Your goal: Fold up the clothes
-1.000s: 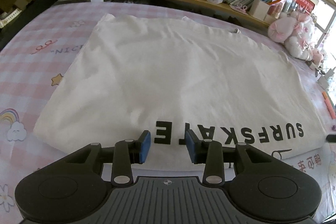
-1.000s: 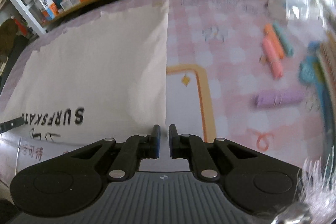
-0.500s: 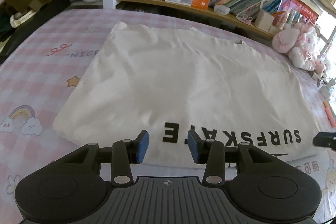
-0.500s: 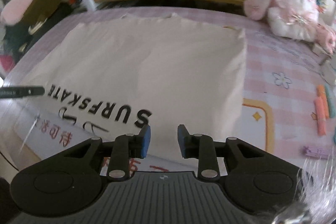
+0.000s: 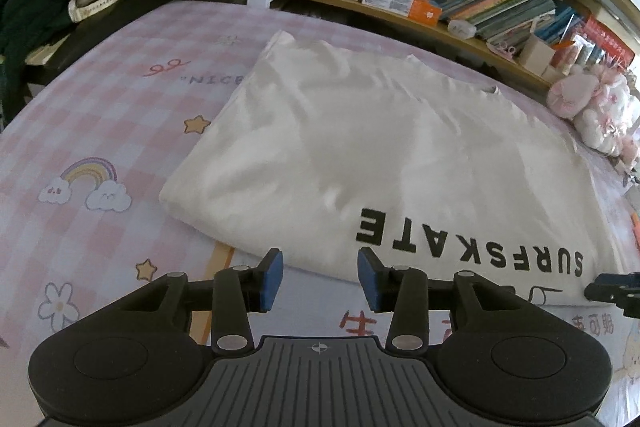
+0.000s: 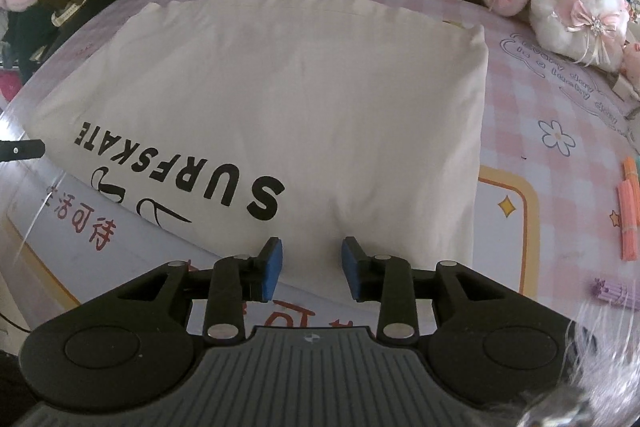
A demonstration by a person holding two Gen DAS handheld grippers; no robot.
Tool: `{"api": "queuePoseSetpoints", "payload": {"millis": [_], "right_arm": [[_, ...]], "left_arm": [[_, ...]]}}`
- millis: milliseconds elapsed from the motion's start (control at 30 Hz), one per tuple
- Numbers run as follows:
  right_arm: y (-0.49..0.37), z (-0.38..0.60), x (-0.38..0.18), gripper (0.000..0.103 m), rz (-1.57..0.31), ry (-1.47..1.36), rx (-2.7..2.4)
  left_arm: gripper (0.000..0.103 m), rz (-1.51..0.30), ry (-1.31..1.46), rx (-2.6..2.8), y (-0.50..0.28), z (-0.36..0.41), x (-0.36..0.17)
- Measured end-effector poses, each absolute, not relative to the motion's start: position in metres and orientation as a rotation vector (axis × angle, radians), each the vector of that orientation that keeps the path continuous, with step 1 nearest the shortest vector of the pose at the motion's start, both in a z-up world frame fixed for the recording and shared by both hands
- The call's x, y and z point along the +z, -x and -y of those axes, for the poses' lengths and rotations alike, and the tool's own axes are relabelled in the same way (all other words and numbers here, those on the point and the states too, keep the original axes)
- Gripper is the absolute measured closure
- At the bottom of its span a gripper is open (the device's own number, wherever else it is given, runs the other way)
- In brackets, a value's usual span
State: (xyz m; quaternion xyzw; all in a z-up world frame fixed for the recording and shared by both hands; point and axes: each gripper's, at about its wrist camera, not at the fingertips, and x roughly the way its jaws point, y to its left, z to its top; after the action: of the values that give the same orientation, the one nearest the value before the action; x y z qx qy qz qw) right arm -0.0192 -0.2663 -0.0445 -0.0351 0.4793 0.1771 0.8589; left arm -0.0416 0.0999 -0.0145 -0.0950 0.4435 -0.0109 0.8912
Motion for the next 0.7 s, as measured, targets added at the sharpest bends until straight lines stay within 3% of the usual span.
{"api": "queuePoseSetpoints", "payload": {"millis": [367, 700], "right_arm": [[0.023, 0.267, -0.046, 0.071, -0.986, 0.081, 0.382], [0.025, 0.265, -0.047, 0.070, -0.973, 0.100, 0.392]], "left_arm": [[0.062, -0.974, 0.458, 0.133, 0.048, -0.140, -0.027], [0.068, -0.900, 0.831, 0.263, 0.061, -0.182, -0.042]]}}
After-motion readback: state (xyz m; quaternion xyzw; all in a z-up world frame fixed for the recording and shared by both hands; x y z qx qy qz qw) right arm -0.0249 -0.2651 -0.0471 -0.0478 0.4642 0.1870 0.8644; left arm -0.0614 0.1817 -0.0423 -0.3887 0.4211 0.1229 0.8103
